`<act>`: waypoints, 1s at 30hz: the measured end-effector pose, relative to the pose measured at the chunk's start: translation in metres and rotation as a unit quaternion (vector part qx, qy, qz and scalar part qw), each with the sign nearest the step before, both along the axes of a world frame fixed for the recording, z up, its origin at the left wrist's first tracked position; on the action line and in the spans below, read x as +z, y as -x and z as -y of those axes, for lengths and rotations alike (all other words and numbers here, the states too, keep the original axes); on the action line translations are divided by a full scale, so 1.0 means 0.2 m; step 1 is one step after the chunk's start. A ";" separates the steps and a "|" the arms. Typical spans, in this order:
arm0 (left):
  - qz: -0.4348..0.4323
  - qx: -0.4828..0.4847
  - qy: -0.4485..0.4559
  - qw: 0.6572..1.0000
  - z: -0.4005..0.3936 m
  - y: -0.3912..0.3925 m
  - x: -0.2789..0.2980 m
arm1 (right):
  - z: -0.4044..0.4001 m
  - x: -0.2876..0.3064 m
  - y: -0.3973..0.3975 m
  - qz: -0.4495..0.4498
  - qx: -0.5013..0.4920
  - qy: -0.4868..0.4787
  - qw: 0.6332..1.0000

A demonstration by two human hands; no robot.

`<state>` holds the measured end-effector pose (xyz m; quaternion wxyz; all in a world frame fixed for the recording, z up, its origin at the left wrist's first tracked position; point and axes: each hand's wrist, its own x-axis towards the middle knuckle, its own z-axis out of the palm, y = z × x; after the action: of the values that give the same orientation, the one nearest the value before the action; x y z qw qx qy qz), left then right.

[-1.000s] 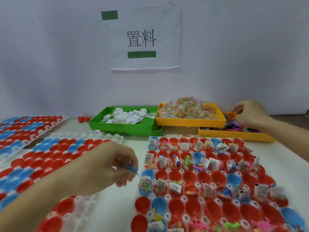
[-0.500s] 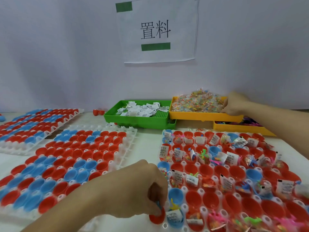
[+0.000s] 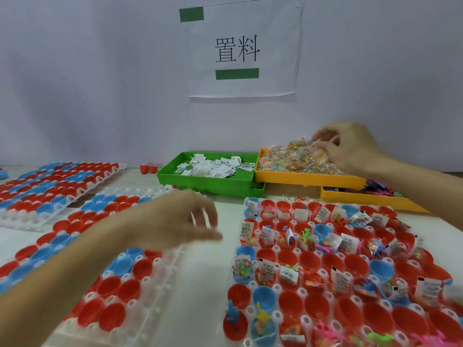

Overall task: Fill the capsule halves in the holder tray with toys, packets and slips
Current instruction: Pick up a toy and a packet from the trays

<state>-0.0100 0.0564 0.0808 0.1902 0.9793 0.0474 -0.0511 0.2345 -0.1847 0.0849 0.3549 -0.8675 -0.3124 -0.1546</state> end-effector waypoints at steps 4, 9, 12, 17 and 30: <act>0.187 0.159 -0.034 0.969 -0.20 -0.36 -0.06 | -0.08 0.01 0.41 -0.064 0.183 0.010 0.981; 0.199 0.224 -0.058 0.952 -0.30 -0.71 -0.10 | -0.13 -0.09 0.74 -0.169 0.295 0.013 0.940; 0.120 0.251 -0.089 0.956 -0.34 -0.79 -0.13 | -0.10 -0.13 0.80 -0.176 0.306 0.045 0.935; 0.194 0.282 -0.080 0.936 -0.35 -0.83 -0.15 | -0.03 -0.12 0.81 -0.191 0.303 0.066 0.931; 0.351 0.245 -0.037 0.903 -0.24 -0.63 -0.06 | -0.07 -0.17 0.90 -0.151 0.302 0.114 0.934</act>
<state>0.1166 0.1036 0.0696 0.1650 0.8975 0.2181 0.3459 0.0549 -0.1705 0.0510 0.3262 -0.7803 -0.5177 0.1295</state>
